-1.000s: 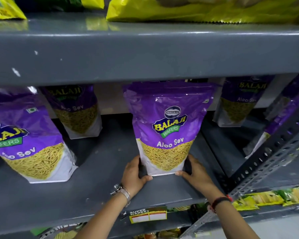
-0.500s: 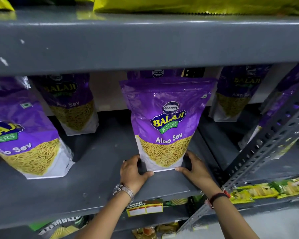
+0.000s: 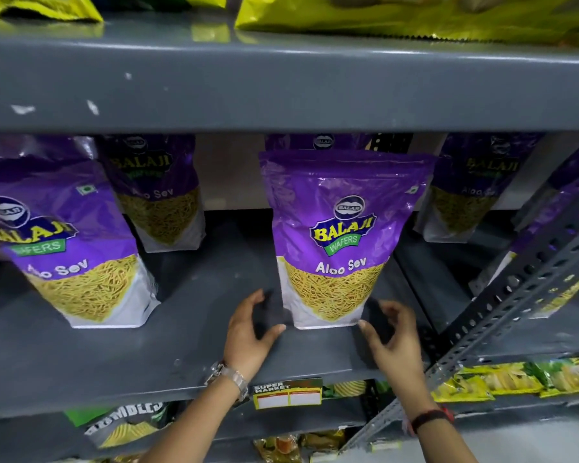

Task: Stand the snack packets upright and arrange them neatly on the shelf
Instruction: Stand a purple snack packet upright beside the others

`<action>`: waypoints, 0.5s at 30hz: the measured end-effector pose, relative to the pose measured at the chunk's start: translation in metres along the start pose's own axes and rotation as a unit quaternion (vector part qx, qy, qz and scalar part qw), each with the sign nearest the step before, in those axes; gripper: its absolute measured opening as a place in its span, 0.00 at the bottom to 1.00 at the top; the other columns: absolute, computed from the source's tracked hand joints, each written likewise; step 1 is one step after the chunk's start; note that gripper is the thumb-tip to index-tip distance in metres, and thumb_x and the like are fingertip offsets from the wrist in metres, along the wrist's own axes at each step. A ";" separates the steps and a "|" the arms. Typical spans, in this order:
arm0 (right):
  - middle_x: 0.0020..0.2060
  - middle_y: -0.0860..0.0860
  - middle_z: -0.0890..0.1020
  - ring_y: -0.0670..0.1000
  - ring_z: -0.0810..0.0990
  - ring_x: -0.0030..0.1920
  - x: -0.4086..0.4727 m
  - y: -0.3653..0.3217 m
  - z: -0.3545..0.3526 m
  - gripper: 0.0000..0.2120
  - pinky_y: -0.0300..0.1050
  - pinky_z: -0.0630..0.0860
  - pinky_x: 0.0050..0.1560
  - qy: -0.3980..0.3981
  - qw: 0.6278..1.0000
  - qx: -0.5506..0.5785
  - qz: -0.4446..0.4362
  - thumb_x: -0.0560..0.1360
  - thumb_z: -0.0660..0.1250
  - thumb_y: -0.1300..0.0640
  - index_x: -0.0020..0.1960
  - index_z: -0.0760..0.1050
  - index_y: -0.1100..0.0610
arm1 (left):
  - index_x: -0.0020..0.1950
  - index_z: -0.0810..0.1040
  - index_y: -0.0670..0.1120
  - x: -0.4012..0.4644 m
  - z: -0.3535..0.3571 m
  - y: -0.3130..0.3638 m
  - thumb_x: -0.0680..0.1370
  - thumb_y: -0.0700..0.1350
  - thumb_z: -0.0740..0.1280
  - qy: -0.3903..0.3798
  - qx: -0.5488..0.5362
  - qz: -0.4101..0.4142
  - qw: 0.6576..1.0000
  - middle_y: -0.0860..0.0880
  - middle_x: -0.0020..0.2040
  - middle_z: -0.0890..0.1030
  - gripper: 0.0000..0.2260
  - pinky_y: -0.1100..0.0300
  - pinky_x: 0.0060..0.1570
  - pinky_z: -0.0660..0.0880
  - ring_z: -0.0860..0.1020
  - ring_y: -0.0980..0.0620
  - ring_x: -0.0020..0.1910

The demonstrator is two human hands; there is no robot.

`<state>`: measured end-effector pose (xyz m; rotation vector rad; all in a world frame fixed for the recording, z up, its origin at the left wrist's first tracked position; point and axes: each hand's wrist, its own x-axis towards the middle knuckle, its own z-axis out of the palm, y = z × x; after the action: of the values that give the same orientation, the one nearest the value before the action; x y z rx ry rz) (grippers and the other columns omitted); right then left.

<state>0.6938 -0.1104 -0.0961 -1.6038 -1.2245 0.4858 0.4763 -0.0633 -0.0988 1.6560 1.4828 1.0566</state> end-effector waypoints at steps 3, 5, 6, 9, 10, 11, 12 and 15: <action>0.43 0.48 0.75 0.48 0.76 0.47 -0.023 -0.023 0.020 0.07 0.30 0.71 0.48 -0.022 0.996 0.036 -0.079 0.67 0.64 0.50 0.44 0.69 0.45 | 0.58 0.72 0.41 -0.007 -0.039 -0.018 0.65 0.45 0.72 0.096 -0.009 0.016 0.995 0.49 0.57 0.73 0.23 0.70 0.58 0.65 0.72 0.52 0.57; 0.44 0.40 0.76 0.43 0.76 0.47 -0.034 -0.040 0.048 0.04 0.32 0.72 0.49 -0.089 0.989 0.032 -0.111 0.69 0.61 0.50 0.45 0.70 0.46 | 0.55 0.73 0.41 -0.012 -0.072 -0.034 0.64 0.50 0.69 0.148 -0.005 0.013 0.989 0.47 0.53 0.75 0.22 0.75 0.55 0.65 0.74 0.52 0.54; 0.46 0.36 0.75 0.41 0.76 0.49 -0.038 -0.047 0.063 0.05 0.31 0.72 0.50 -0.123 0.985 0.031 -0.118 0.70 0.60 0.50 0.46 0.71 0.46 | 0.53 0.74 0.41 -0.016 -0.087 -0.042 0.65 0.53 0.67 0.172 0.001 0.014 0.985 0.46 0.51 0.75 0.22 0.74 0.54 0.65 0.74 0.51 0.53; 0.47 0.32 0.74 0.38 0.75 0.52 -0.042 -0.066 0.116 0.10 0.35 0.72 0.56 -0.203 0.971 0.035 -0.123 0.70 0.59 0.50 0.52 0.71 0.45 | 0.51 0.73 0.39 -0.029 -0.134 -0.059 0.63 0.58 0.64 0.259 0.004 -0.031 0.965 0.42 0.48 0.75 0.26 0.58 0.58 0.69 0.74 0.41 0.52; 0.49 0.34 0.73 0.39 0.75 0.53 -0.041 -0.073 0.136 0.12 0.37 0.72 0.57 -0.221 0.968 0.032 -0.117 0.70 0.60 0.50 0.54 0.70 0.46 | 0.52 0.71 0.37 -0.033 -0.150 -0.065 0.61 0.61 0.64 0.286 0.011 -0.056 0.957 0.38 0.49 0.74 0.31 0.50 0.57 0.70 0.74 0.38 0.51; 0.51 0.36 0.73 0.40 0.75 0.54 -0.040 -0.079 0.154 0.14 0.38 0.71 0.59 -0.239 0.965 0.031 -0.106 0.71 0.62 0.52 0.56 0.71 0.48 | 0.53 0.70 0.36 -0.035 -0.165 -0.074 0.59 0.66 0.64 0.300 0.019 -0.081 0.950 0.34 0.50 0.73 0.38 0.44 0.55 0.70 0.73 0.36 0.51; 0.54 0.40 0.73 0.42 0.74 0.57 -0.039 -0.085 0.172 0.17 0.36 0.70 0.60 -0.256 0.962 0.030 -0.090 0.71 0.65 0.55 0.59 0.70 0.51 | 0.56 0.68 0.35 -0.034 -0.182 -0.084 0.57 0.72 0.63 0.300 0.020 -0.100 0.949 0.32 0.52 0.71 0.45 0.41 0.56 0.69 0.72 0.35 0.52; 0.66 0.54 0.69 0.49 0.66 0.68 -0.036 -0.106 0.221 0.32 0.32 0.59 0.64 -0.316 0.948 0.011 -0.038 0.69 0.71 0.59 0.68 0.60 0.59 | 0.66 0.60 0.38 -0.017 -0.233 -0.113 0.53 0.75 0.63 0.209 0.040 -0.131 0.968 0.32 0.64 0.67 0.54 0.41 0.65 0.64 0.68 0.36 0.63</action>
<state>0.4555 -0.0413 -0.1003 -1.4144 -1.7350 1.0100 0.2166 -0.0732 -0.0962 1.2885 1.9755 1.2586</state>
